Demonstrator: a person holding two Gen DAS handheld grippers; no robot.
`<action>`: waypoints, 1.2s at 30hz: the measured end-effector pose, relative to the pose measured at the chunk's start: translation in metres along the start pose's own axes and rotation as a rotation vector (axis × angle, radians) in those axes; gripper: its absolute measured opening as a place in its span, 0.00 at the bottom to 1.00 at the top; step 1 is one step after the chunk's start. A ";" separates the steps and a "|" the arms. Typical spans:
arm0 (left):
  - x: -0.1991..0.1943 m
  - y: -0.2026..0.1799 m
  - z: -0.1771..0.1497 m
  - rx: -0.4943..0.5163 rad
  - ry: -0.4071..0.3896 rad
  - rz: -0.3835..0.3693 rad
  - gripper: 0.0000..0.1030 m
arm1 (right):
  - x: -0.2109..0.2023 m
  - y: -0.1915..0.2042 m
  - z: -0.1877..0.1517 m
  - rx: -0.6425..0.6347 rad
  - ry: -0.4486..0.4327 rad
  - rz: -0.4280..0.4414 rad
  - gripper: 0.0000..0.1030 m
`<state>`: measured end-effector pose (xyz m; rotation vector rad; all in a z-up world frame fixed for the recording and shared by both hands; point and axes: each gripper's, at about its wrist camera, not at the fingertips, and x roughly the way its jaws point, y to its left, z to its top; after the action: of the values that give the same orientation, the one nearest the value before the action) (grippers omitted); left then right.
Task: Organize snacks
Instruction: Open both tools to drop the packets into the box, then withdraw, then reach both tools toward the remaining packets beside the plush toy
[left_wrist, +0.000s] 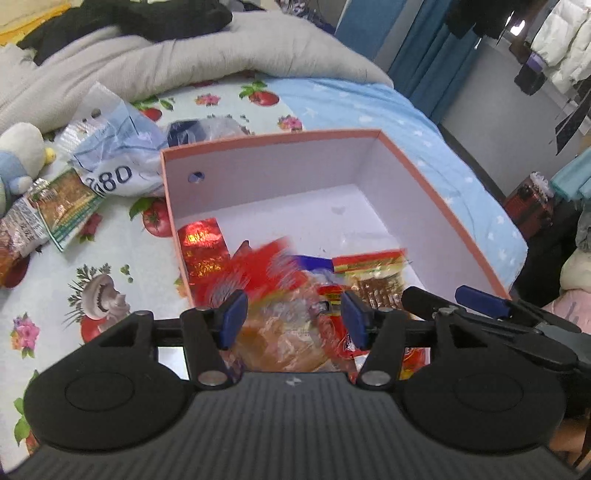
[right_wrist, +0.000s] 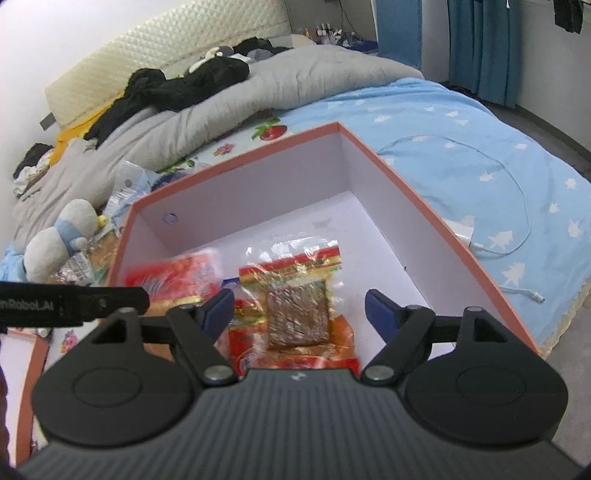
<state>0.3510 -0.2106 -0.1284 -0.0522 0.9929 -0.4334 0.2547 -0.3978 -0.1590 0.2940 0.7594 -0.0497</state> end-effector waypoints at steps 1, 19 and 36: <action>-0.008 0.000 -0.001 0.002 -0.013 0.001 0.60 | -0.005 0.002 -0.001 -0.003 -0.009 0.002 0.77; -0.164 0.018 -0.073 -0.023 -0.208 0.038 0.60 | -0.117 0.058 -0.038 -0.046 -0.143 0.122 0.77; -0.237 0.051 -0.166 -0.117 -0.275 0.086 0.60 | -0.160 0.104 -0.099 -0.149 -0.157 0.239 0.77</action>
<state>0.1210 -0.0500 -0.0426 -0.1694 0.7459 -0.2795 0.0871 -0.2806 -0.0920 0.2339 0.5652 0.2070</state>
